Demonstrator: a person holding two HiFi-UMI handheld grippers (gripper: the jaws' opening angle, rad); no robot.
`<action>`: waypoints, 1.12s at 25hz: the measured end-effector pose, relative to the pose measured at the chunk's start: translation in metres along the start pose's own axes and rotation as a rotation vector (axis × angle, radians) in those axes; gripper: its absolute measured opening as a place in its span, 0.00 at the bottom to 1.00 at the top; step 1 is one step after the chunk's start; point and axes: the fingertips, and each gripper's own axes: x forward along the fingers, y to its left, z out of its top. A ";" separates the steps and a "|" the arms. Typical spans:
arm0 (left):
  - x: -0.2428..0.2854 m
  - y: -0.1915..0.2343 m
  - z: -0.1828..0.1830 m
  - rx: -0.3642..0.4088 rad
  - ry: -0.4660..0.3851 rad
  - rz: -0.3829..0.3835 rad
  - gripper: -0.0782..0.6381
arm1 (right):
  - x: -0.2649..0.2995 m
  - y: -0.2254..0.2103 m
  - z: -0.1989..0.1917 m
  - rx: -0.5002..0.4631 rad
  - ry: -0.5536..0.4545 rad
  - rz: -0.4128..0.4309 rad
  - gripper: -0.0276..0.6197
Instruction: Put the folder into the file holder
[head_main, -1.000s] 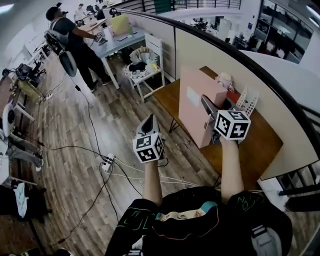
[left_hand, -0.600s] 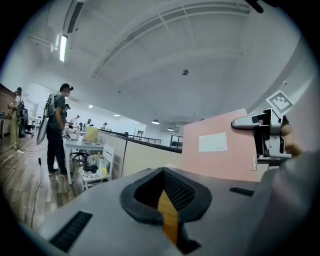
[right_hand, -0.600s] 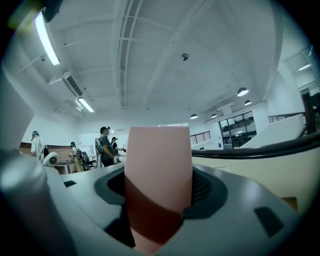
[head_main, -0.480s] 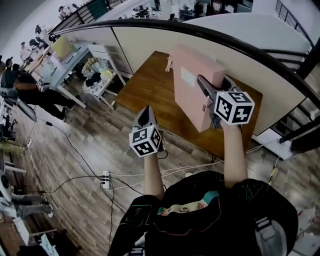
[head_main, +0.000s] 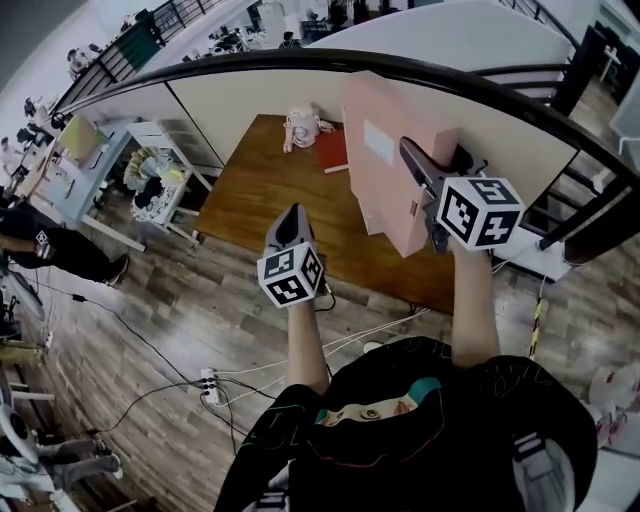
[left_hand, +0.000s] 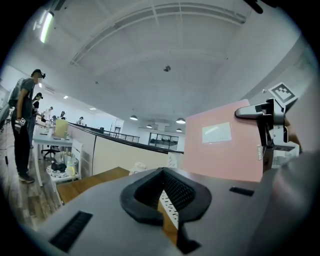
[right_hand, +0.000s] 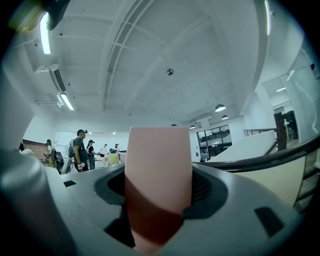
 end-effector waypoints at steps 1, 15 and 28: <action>0.002 -0.005 -0.001 0.001 0.002 -0.007 0.11 | -0.003 -0.005 0.000 -0.005 0.004 -0.013 0.49; 0.019 -0.007 -0.016 0.010 0.049 0.002 0.11 | 0.017 -0.035 -0.015 0.001 0.013 -0.120 0.49; 0.033 0.023 0.011 0.063 0.020 0.087 0.11 | 0.084 -0.033 -0.022 -0.048 -0.003 -0.148 0.49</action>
